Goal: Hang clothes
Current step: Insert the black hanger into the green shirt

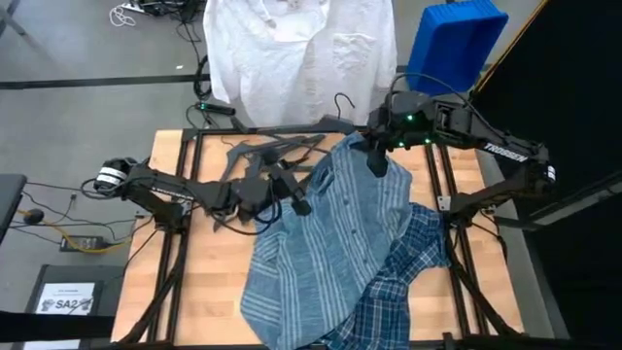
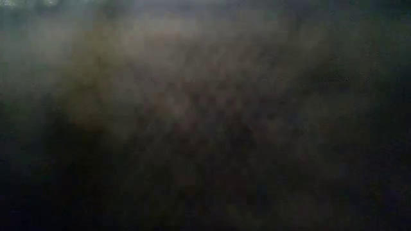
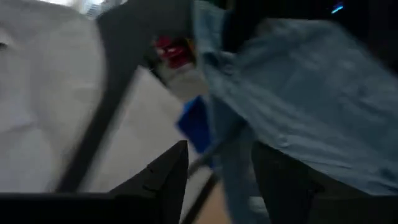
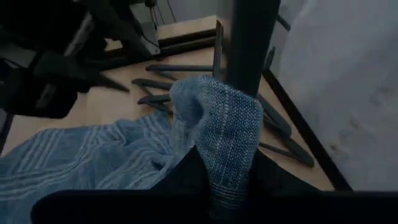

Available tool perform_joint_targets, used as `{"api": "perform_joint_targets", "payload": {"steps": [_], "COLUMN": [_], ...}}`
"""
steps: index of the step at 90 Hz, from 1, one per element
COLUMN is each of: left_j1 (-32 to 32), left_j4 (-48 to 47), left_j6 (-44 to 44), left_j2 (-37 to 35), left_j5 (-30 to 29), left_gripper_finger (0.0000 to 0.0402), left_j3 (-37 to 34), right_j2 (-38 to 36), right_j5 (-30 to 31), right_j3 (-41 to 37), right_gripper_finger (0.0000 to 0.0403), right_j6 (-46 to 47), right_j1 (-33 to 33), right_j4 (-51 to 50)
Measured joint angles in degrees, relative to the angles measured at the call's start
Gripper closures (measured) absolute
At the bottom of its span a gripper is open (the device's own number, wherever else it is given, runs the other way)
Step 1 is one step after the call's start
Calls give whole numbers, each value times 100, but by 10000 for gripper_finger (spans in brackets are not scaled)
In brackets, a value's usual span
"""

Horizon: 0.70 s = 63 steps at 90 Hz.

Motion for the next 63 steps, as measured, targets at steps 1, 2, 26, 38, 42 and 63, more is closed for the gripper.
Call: {"api": "perform_joint_targets", "payload": {"steps": [1,2,26,38,42,63], "left_j1": [17,31,341,421,457,777], "left_j4": [-29,-58,-832,-847,-909,-1106], "left_j6": [-41,-63,-518,-546,-584,-1242], "left_j2": [1,1,7,37,60,102], "left_j5": [57,113,562,670,678,753], "left_gripper_finger": [243,243,243,243,243,243], "left_j3": [-1,-4,-7,-4,-4,-285], "right_j2": [-4,-7,-75,-78,-80,-81], "right_j5": [0,1,109,118,117,118], "right_j3": [0,0,0,0,0,0], "right_gripper_finger": [376,376,376,376,376,376], "right_j6": [-8,-12,-76,-76,-79,-84], "right_j1": [-1,-2,-37,-37,-37,-37], "right_j4": [12,25,145,153,165,205]}}
